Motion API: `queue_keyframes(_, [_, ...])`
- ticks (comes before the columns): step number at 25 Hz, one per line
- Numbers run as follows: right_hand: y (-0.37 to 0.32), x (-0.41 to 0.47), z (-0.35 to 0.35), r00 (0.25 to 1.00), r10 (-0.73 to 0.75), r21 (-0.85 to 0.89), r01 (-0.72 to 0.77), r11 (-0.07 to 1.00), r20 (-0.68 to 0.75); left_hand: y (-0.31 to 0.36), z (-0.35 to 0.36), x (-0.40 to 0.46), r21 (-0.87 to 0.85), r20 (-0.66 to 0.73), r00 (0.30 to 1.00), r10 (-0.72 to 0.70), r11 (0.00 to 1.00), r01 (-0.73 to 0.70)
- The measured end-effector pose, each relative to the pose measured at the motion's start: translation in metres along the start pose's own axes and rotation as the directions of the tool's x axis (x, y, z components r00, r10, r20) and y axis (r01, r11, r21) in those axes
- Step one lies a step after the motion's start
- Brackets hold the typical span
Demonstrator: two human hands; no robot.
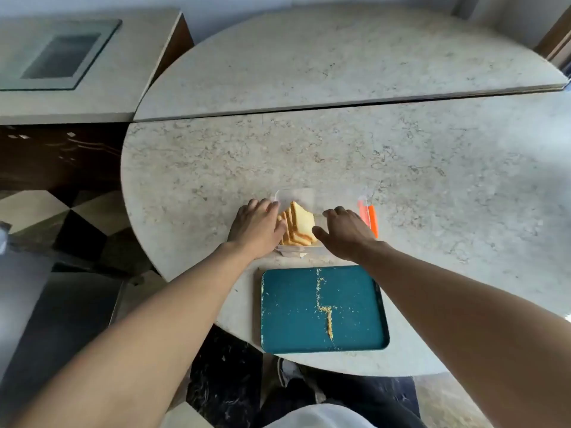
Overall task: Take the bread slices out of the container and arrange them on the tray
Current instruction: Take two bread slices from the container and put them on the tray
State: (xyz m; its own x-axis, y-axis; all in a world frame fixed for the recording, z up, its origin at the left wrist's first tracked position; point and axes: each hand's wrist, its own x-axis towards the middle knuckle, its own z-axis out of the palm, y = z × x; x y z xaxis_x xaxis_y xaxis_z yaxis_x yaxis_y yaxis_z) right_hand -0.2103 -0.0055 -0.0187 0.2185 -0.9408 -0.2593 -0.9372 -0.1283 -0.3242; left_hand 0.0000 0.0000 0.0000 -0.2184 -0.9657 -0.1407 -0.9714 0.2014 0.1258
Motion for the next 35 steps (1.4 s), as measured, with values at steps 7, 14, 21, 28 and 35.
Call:
queue_keyframes(7, [0.000, 0.044, 0.011, 0.995, 0.032, 0.155, -0.046, 0.987, 0.090, 0.019, 0.003, 0.045, 0.130, -0.070, 0.995, 0.076, 0.989, -0.067])
queue_keyframes(14, [0.002, 0.063, 0.037, 0.972, 0.100, 0.146, -0.133, 0.980, 0.213, 0.026, 0.008, 0.066, 0.343, 0.047, 0.999, -0.016, 0.939, -0.001])
queue_keyframes(21, [-0.003, 0.067, 0.044, 0.953, 0.110, 0.254, -0.185, 0.950, 0.282, 0.031, 0.010, 0.076, 0.380, 0.133, 0.990, -0.047, 0.925, -0.007])
queue_keyframes(28, [0.004, 0.060, 0.035, 0.977, 0.111, 0.338, -0.168, 0.926, 0.182, 0.039, 0.009, 0.082, 0.310, 0.148, 0.989, -0.028, 0.950, -0.020])
queue_keyframes(35, [0.014, 0.061, 0.020, 0.973, 0.201, 0.332, -0.229, 0.915, 0.116, 0.057, 0.018, 0.093, 0.106, 0.117, 0.993, 0.017, 0.994, -0.030])
